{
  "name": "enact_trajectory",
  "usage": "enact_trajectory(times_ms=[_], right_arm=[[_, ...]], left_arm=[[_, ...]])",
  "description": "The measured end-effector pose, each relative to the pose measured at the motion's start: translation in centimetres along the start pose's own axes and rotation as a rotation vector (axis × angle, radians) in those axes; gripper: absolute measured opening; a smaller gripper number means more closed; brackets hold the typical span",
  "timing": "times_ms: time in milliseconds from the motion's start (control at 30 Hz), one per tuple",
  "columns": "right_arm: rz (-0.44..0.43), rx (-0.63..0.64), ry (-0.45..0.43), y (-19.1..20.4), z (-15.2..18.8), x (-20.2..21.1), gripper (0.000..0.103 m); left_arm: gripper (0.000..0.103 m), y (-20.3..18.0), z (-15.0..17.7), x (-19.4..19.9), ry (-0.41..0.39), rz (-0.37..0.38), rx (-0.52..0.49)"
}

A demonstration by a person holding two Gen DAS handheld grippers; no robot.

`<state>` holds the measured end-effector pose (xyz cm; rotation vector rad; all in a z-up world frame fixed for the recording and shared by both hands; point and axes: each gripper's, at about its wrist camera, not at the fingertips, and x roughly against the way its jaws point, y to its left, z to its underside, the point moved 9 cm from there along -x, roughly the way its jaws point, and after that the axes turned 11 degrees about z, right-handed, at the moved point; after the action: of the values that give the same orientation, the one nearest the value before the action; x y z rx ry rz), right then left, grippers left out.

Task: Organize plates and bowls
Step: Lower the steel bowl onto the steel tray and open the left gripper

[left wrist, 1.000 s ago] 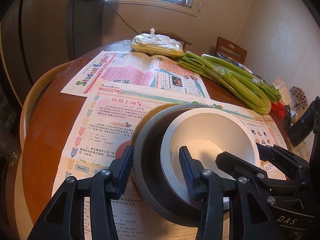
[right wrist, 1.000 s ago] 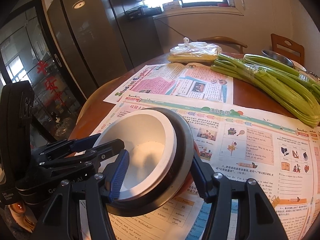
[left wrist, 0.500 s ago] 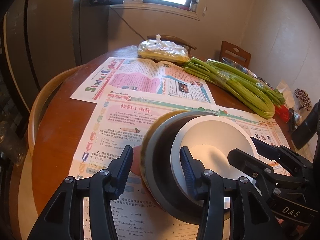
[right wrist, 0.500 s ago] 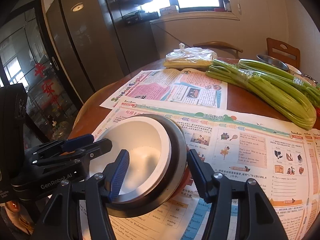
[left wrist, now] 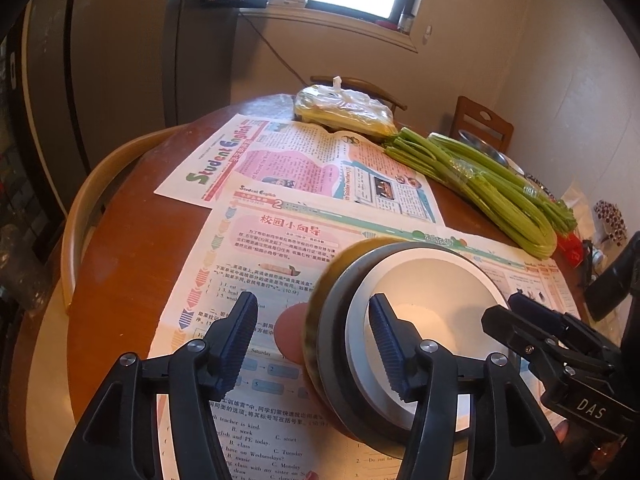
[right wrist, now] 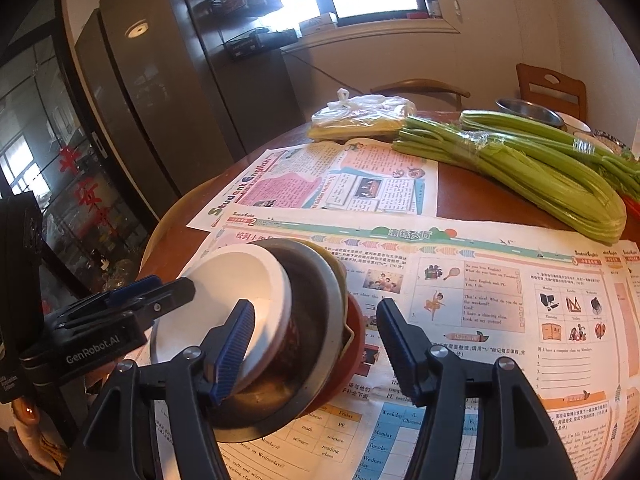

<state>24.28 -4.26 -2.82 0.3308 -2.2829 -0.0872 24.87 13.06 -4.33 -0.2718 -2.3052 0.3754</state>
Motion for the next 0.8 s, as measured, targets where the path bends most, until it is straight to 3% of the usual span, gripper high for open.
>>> enact_trajectory(times_ms=[267,533,800], right_arm=[[-0.023,-0.008,0.030,0.5,0.4,-0.8,0.065],[-0.039,-0.007,0.060,1.2,0.8,-1.7,0.065],[0.010,0.010,-0.004,0.7,0.5,-0.1,0.065]], left_arm=[[0.063,0.3,-0.8,1.4,-0.060,0.054,0.034],[0.064,-0.1,-0.2,-0.4,0.005,0.121,0.038],[0.064,-0.9,0.3,0.8,-0.034,0.005,-0.039]])
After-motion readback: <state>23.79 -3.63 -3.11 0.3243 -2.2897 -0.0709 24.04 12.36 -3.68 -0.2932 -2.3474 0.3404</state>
